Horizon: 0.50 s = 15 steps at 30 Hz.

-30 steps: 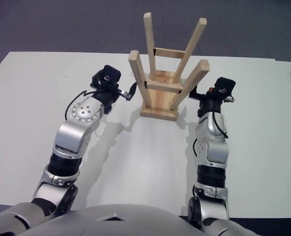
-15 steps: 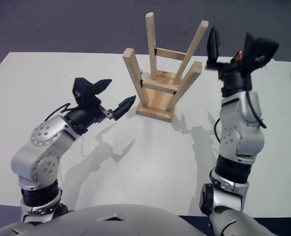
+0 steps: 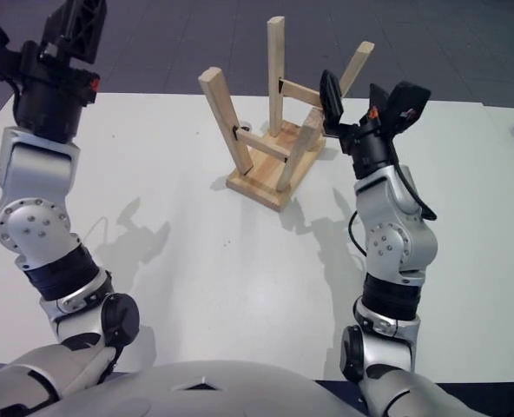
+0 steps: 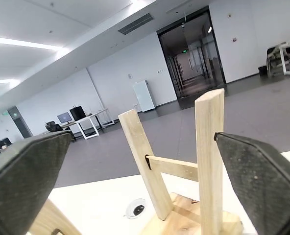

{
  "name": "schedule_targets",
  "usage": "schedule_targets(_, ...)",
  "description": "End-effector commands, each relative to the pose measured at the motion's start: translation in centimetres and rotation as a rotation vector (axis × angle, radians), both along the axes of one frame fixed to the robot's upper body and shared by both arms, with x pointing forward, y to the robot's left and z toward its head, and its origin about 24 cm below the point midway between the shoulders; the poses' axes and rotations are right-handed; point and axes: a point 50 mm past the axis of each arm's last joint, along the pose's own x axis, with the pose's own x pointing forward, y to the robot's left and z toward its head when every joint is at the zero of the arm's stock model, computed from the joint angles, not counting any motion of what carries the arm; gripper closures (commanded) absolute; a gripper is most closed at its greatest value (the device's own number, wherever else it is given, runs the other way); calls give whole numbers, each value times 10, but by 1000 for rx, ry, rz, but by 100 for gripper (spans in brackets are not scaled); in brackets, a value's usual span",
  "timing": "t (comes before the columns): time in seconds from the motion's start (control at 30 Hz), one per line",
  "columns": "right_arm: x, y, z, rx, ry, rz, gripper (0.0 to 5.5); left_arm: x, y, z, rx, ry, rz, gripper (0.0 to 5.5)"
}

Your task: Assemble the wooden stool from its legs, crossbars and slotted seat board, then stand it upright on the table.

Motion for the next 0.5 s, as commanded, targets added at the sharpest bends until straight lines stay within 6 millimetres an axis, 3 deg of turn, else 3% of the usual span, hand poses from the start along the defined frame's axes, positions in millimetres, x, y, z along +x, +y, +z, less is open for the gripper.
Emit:
schedule_targets(0.03, -2, -28, 58, 204, -251, -43, 12, 1, 7, -7, -61, 22, 52, 10)
schedule_targets(0.07, 3, -38, 58, 179, -221, -102, 12, 1, 12, -5, -86, 15, 79, 10)
schedule_targets(0.13, 17, -41, 41, -89, -80, -236, 12, 0, 24, 0, -124, -7, 147, 10)
schedule_targets(0.2, 22, -28, 21, -349, -13, -229, 12, -2, 34, 8, -155, -32, 210, 10)
schedule_targets(0.33, 21, 2, -13, -611, 37, -89, 12, -8, 46, 23, -153, -82, 270, 10)
schedule_targets(0.4, 14, 18, -25, -667, 30, 20, 12, -10, 50, 27, -144, -92, 289, 10)
schedule_targets(0.5, -2, 36, -17, -535, -48, 192, 57, -10, 56, 25, -129, -76, 315, 10)
